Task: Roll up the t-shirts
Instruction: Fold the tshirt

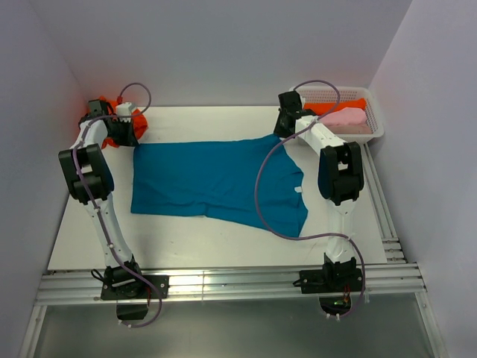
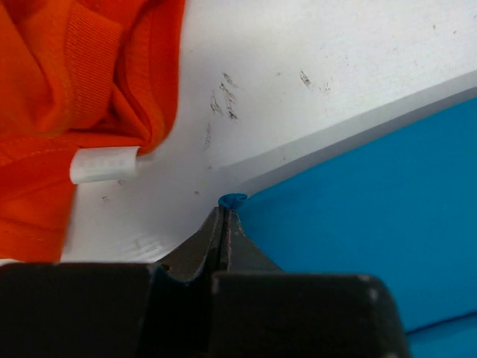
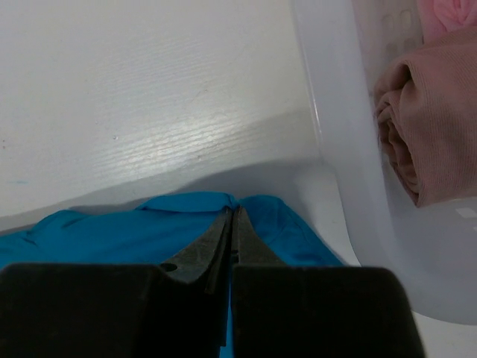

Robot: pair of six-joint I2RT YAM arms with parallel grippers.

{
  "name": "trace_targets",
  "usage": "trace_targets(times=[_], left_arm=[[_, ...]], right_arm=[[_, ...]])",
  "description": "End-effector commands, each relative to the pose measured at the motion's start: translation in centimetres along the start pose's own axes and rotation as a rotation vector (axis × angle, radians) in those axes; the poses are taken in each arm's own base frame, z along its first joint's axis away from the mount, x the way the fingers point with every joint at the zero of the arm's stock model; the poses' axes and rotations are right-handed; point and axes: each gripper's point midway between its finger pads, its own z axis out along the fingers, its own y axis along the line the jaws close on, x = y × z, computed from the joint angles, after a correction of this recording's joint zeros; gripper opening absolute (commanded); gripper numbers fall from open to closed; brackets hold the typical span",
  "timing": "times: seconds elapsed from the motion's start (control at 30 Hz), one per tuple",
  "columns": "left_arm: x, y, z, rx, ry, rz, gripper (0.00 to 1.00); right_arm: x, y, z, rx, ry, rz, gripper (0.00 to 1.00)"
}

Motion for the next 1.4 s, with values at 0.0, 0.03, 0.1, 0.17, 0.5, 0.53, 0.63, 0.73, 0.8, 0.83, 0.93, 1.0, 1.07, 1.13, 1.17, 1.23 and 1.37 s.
trace_targets(times=[0.0, 0.03, 0.1, 0.17, 0.5, 0.53, 0.63, 0.73, 0.8, 0.83, 0.93, 1.0, 1.07, 1.13, 1.17, 1.23, 1.37], left_arm=[[-4.8, 0.4, -2.9, -0.039, -0.121, 0.053, 0.0], [-5.0, 0.6, -3.0, -0.042, -0.127, 0.052, 0.0], [-5.5, 0.8, -3.2, -0.04, -0.137, 0.052, 0.0], [-5.5, 0.7, -3.4, -0.026, -0.128, 0.058, 0.0], [-3.2, -1.5, -4.9, 0.051, -0.054, 0.227, 0.0], [-2.8, -1.6, -4.9, 0.052, -0.039, 0.241, 0.0], [-1.4, -2.1, -5.2, 0.071, 0.003, 0.277, 0.0], [-0.3, -2.7, -5.9, 0.083, 0.029, 0.304, 0.0], [0.3, -3.2, -6.4, 0.092, 0.042, 0.329, 0.0], [0.5, -3.3, -6.6, 0.092, 0.047, 0.335, 0.0], [1.3, -3.6, -7.2, 0.095, 0.068, 0.347, 0.0], [2.0, -3.8, -7.6, 0.1, 0.082, 0.358, 0.0], [2.6, -4.2, -7.9, 0.112, 0.097, 0.362, 0.0], [3.0, -4.4, -8.1, 0.115, 0.107, 0.366, 0.0], [3.3, -4.6, -8.3, 0.118, 0.111, 0.367, 0.0], [3.6, -4.8, -8.6, 0.121, 0.115, 0.37, 0.0], [4.3, -5.3, -9.1, 0.128, 0.127, 0.378, 0.0]], right_arm=[[-3.3, -0.5, -2.4, 0.004, -0.104, 0.02, 0.0], [-3.3, -0.5, -2.6, 0.002, -0.104, 0.02, 0.0], [-3.2, -0.5, -2.6, -0.001, -0.107, 0.018, 0.0], [-3.0, -0.6, -2.8, -0.001, -0.104, 0.017, 0.0], [-1.7, -1.2, -6.2, -0.037, -0.131, 0.055, 0.0], [-1.1, -1.5, -6.8, -0.04, -0.124, 0.062, 0.0], [0.5, -2.0, -7.8, -0.042, -0.114, 0.078, 0.0], [2.4, -2.4, -8.5, -0.034, -0.092, 0.084, 0.0], [3.6, -2.5, -8.8, -0.019, -0.081, 0.084, 0.0], [4.5, -2.8, -9.0, -0.011, -0.069, 0.089, 0.0], [6.3, -3.2, -9.6, -0.001, -0.054, 0.1, 0.0], [7.0, -3.1, -10.2, -0.008, -0.053, 0.114, 0.0], [8.4, -3.7, -10.3, 0.009, -0.038, 0.116, 0.0], [9.6, -4.1, -10.7, 0.02, -0.031, 0.123, 0.0], [9.9, -4.2, -10.8, 0.022, -0.028, 0.124, 0.0], [10.6, -4.5, -11.1, 0.029, -0.023, 0.13, 0.0], [11.2, -5.0, -11.9, 0.033, -0.024, 0.146, 0.0]])
